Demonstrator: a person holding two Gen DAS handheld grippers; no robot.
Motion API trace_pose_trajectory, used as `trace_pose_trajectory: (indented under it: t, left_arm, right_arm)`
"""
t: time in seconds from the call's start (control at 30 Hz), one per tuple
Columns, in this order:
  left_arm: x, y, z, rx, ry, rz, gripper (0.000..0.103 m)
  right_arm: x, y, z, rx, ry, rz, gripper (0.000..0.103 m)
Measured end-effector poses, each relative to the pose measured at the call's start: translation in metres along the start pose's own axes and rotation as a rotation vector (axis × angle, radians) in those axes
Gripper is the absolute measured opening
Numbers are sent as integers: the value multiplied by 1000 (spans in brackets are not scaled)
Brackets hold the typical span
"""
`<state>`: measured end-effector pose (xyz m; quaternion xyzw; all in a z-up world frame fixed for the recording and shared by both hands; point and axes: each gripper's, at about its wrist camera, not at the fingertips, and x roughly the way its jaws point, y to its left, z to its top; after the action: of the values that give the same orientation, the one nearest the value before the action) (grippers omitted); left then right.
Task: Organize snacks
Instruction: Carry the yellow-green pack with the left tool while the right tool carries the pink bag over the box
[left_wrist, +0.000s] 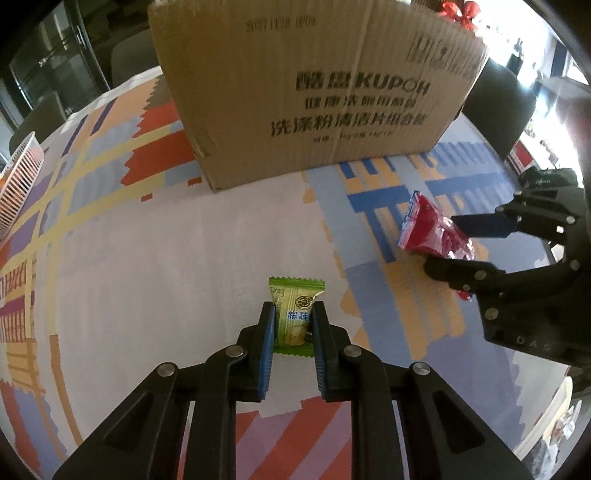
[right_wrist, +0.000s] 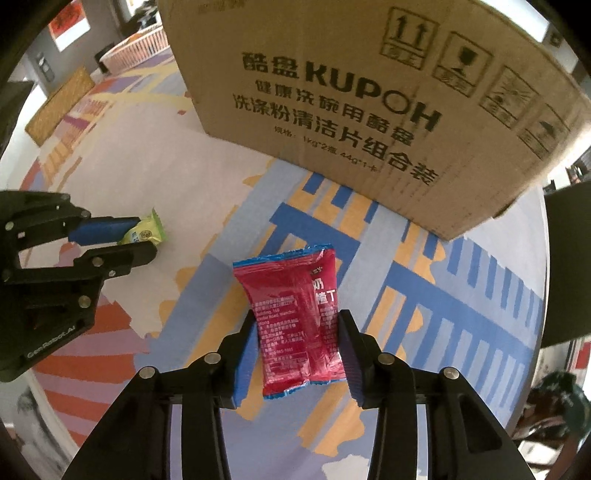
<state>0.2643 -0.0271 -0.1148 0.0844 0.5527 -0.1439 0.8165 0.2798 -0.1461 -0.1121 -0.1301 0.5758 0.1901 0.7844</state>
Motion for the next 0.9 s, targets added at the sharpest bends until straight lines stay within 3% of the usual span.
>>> trace_pose_trajectory:
  t: [0.2, 0.9]
  left_arm:
    - [-23, -5, -3, -9, -59, -1, 20]
    - [-114, -6, 32, -50, -324, -5, 20]
  right_arm:
    - [-25, -7, -6, 50, -73, 3, 42]
    - [-116, -13, 1, 170, -355, -47, 42]
